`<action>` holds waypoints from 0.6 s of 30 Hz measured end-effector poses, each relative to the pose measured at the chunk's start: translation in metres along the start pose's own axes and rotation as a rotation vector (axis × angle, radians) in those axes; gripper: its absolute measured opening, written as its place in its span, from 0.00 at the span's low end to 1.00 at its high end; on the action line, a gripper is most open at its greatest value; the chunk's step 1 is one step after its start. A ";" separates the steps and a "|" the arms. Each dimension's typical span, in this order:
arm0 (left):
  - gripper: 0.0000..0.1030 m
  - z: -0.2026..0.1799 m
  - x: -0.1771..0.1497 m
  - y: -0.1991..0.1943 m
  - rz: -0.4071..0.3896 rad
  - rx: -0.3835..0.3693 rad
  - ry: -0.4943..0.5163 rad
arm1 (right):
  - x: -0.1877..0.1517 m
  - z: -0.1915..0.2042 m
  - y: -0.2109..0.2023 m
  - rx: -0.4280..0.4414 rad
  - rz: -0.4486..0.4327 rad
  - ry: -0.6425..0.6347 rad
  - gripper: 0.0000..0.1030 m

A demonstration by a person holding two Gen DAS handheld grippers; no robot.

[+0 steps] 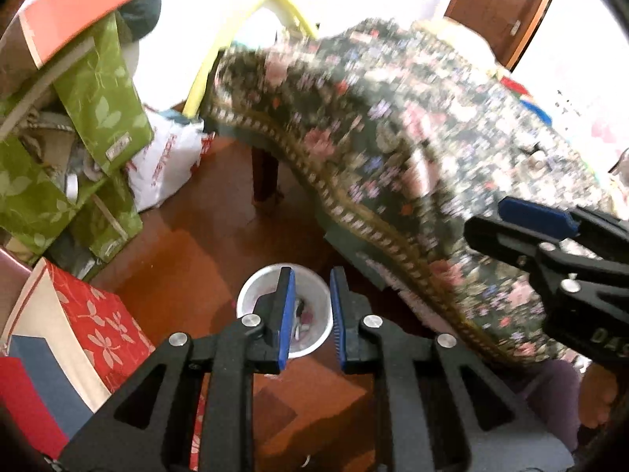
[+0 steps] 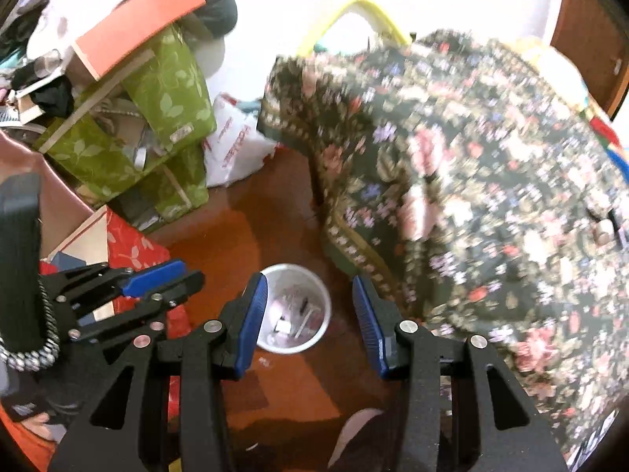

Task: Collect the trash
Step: 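Open both tools above the wastebasket to drop the razor and marker, then move both open tools back over the bed toward the tape roll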

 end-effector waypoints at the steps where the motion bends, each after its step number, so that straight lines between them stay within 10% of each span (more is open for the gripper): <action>1: 0.15 -0.003 0.002 -0.013 -0.029 -0.002 -0.001 | -0.001 -0.001 -0.009 0.000 -0.025 0.000 0.41; 15: 0.18 -0.083 0.020 -0.135 -0.287 0.001 0.120 | -0.020 -0.037 -0.147 -0.002 -0.352 0.036 0.41; 18: 0.63 -0.104 0.023 -0.151 -0.316 -0.005 0.124 | -0.026 -0.050 -0.171 -0.030 -0.404 0.053 0.41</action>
Point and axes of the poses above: each gripper's, at about its wrist camera, not at the fingertips, and y roughly the way its jaws point, z to its left, x to its top, the point moved 1 cm from there along y, roughly the way its jaws point, and after that the axes turned 11 degrees about y, right-handed, at the moved point
